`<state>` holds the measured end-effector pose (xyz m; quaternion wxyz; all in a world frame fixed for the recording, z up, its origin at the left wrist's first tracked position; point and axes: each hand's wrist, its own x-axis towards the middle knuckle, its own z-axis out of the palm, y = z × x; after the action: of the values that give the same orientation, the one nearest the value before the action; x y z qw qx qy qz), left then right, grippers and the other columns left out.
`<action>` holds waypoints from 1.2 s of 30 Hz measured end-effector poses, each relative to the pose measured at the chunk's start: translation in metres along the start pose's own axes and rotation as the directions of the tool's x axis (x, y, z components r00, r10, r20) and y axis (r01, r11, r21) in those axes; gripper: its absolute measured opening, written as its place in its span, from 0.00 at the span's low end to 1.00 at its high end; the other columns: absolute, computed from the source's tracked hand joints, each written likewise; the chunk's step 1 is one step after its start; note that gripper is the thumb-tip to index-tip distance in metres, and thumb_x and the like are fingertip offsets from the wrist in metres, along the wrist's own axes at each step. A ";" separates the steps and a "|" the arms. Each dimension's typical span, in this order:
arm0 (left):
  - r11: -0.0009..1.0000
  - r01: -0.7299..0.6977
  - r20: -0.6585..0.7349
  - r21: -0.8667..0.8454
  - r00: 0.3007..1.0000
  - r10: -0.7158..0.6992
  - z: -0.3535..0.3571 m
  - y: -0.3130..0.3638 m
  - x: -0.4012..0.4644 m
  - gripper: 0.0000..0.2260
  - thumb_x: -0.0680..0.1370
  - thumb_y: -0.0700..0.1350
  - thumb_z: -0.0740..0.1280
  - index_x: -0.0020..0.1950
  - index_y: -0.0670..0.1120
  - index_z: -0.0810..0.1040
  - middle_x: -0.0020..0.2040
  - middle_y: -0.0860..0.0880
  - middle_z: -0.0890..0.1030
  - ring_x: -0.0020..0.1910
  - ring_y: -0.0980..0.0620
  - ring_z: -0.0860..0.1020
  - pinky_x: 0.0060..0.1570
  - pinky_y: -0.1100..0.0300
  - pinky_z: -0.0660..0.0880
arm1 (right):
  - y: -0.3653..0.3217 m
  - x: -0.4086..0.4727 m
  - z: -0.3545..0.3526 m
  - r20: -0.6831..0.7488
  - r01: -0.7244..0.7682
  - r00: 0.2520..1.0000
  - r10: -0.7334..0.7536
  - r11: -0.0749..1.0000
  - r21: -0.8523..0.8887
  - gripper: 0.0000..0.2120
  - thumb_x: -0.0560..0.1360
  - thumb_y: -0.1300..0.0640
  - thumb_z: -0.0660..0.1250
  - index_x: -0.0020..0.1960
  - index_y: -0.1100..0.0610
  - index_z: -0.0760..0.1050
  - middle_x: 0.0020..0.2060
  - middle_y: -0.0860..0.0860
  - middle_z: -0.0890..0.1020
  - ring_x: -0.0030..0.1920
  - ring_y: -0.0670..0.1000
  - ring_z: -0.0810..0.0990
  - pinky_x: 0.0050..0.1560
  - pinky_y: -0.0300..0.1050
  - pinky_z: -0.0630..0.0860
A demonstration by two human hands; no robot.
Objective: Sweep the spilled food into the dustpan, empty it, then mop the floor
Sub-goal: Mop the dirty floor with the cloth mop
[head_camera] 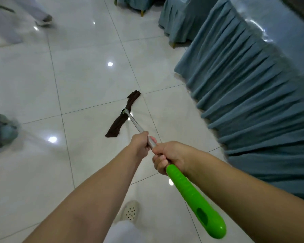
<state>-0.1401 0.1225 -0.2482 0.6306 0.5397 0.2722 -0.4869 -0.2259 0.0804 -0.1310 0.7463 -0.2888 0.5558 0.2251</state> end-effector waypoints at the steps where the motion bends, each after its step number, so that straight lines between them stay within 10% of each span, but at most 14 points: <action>1: 1.000 -0.006 -0.010 -0.013 1.000 0.006 -0.005 0.006 0.003 0.09 0.81 0.39 0.57 0.42 0.39 0.67 0.30 0.44 0.71 0.26 0.50 0.71 0.20 0.65 0.72 | -0.004 0.003 0.008 -0.004 0.000 1.000 0.000 1.000 -0.027 0.16 0.80 0.64 0.51 0.50 0.46 0.71 0.19 0.49 0.64 0.15 0.43 0.61 0.13 0.29 0.59; 36: 0.912 -0.215 -0.464 -0.349 0.885 0.031 -0.245 0.023 -0.051 0.05 0.81 0.39 0.54 0.49 0.39 0.67 0.36 0.43 0.71 0.32 0.50 0.72 0.25 0.60 0.74 | 0.064 0.053 0.185 0.108 -0.219 0.932 0.346 0.776 -0.591 0.13 0.80 0.65 0.53 0.44 0.51 0.70 0.25 0.50 0.64 0.14 0.43 0.60 0.13 0.30 0.57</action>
<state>-0.0934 0.3692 -0.2603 0.6757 0.5169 0.4660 -0.2432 -0.1242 0.2542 -0.1536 0.6375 -0.3857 0.4176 0.5200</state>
